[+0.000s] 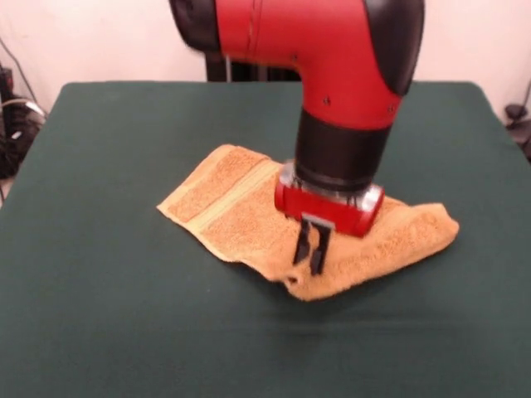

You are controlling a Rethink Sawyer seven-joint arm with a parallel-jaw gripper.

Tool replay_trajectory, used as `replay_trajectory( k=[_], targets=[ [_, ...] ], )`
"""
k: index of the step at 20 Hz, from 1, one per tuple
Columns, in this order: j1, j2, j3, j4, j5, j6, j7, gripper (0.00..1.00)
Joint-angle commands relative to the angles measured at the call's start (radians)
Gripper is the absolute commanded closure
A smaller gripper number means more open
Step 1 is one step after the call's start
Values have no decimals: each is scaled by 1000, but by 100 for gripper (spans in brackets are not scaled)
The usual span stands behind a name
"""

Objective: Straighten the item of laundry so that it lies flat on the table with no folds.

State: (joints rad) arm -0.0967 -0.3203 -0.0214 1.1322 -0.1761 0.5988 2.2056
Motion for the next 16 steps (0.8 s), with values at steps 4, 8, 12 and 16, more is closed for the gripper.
replay_trajectory(
  k=[4,8,12,16],
  targets=[
    [-9,-290,41,20,21,467,-144,100],
    [-24,-339,75,19,17,530,-166,100],
    [-35,-361,93,48,22,505,-143,100],
    [-36,-358,102,55,7,470,-131,100]
  ],
)
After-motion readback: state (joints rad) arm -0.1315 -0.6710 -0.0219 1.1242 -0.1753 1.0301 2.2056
